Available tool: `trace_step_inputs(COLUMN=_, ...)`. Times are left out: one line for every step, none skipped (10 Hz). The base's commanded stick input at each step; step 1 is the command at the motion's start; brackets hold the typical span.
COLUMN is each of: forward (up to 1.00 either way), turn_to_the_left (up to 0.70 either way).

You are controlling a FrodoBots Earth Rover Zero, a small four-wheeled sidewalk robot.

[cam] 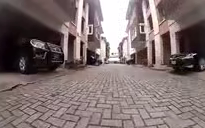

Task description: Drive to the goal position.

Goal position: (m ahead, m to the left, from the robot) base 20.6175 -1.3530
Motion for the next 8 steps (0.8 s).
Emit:
trace_step_inputs(forward=0.7, turn_to_the_left=0.0)
trace_step_inputs(forward=0.7, turn_to_the_left=0.0)
trace_step_inputs(forward=0.7, turn_to_the_left=0.0)
trace_step_inputs(forward=0.7, turn_to_the_left=0.0)
trace_step_inputs(forward=0.7, turn_to_the_left=0.0)
trace_step_inputs(forward=0.7, turn_to_the_left=0.0)
trace_step_inputs(forward=0.7, turn_to_the_left=0.0)
trace_step_inputs(forward=0.7, turn_to_the_left=0.0)
